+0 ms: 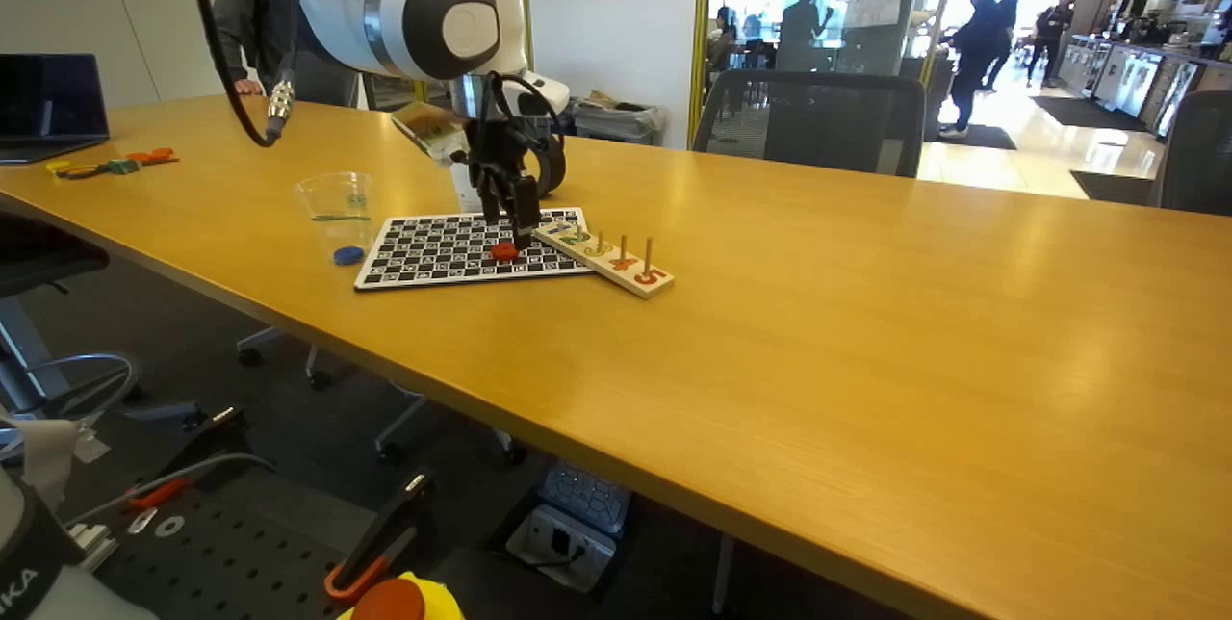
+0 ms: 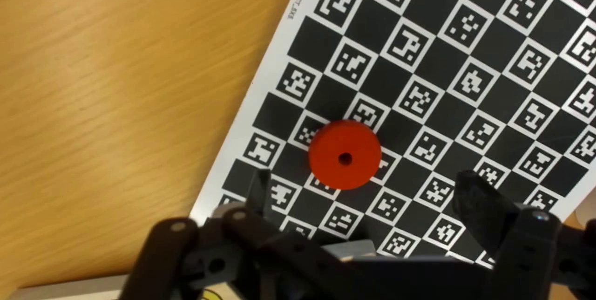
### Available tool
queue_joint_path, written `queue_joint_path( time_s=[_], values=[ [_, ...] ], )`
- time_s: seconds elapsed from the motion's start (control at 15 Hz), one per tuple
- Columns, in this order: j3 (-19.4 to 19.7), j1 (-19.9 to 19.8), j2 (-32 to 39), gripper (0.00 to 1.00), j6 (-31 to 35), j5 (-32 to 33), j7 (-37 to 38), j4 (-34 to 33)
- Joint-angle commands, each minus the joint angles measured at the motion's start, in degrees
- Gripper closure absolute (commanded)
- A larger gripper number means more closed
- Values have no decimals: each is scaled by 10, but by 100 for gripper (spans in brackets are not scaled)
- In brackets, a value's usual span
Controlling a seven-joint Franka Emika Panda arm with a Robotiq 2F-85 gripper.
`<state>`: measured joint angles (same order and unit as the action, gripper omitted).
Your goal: Put the orange circles into the white cup and the blue circles into the transparent cup.
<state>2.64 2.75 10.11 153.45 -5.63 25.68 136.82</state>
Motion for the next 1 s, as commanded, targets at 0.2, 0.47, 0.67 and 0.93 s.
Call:
queue_joint_path(
  time_s=[0.2,0.47,0.67,0.93],
  values=[
    [-23,-16,18,0,29,-73,-80,3],
    [-21,-16,20,0,27,-77,-88,5],
    [-16,-15,21,0,28,-69,-81,6],
    [-17,-15,23,7,31,-70,-83,5]
  ],
)
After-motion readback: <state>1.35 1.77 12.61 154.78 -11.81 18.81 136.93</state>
